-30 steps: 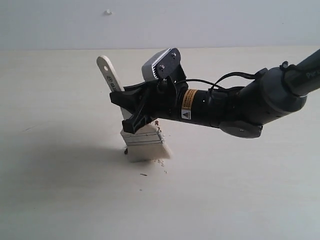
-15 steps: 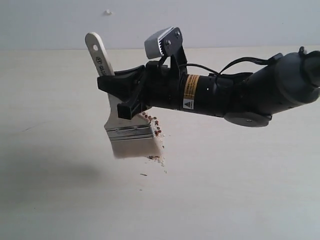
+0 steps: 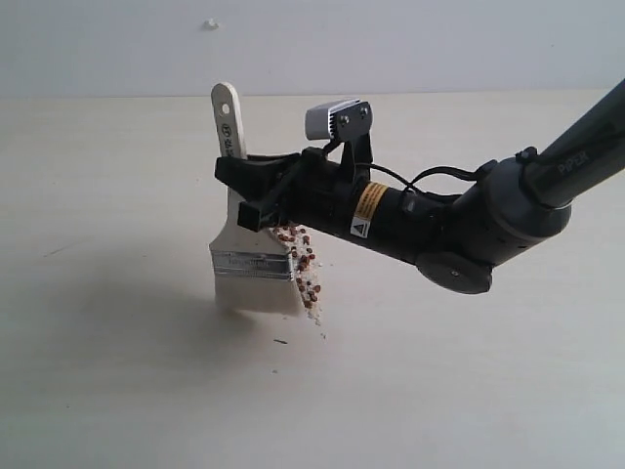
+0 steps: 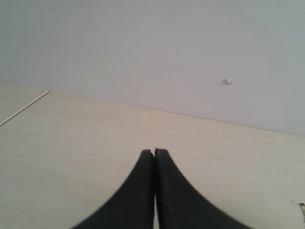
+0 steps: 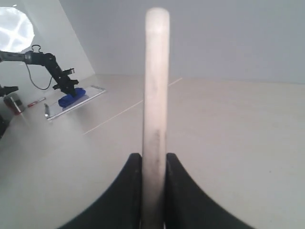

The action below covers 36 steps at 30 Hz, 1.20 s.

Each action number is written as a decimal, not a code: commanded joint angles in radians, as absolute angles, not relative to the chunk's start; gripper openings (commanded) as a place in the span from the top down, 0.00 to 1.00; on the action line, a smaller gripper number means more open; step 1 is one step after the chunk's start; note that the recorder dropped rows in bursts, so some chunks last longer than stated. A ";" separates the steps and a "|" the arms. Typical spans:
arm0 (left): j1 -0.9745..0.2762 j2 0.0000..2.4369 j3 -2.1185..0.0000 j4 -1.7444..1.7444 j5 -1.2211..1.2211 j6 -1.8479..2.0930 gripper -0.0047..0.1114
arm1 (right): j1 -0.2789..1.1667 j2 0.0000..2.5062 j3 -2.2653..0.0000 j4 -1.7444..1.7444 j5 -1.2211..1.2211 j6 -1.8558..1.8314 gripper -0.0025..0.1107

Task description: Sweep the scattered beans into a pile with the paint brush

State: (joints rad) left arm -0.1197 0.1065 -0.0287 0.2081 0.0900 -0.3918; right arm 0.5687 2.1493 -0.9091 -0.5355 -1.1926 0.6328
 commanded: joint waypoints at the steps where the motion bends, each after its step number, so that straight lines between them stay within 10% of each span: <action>1: -0.124 0.103 -0.024 0.202 0.088 -0.395 0.96 | 0.571 2.148 -0.914 -0.481 -1.197 0.577 0.98; 23: -0.124 0.103 -0.024 0.202 0.088 -0.395 0.96 | 0.571 2.128 -0.914 -0.455 -1.093 0.589 0.98; 36: -0.124 0.103 -0.024 0.202 0.088 -0.395 0.96 | 0.571 1.889 -0.914 -1.086 -1.133 0.693 0.98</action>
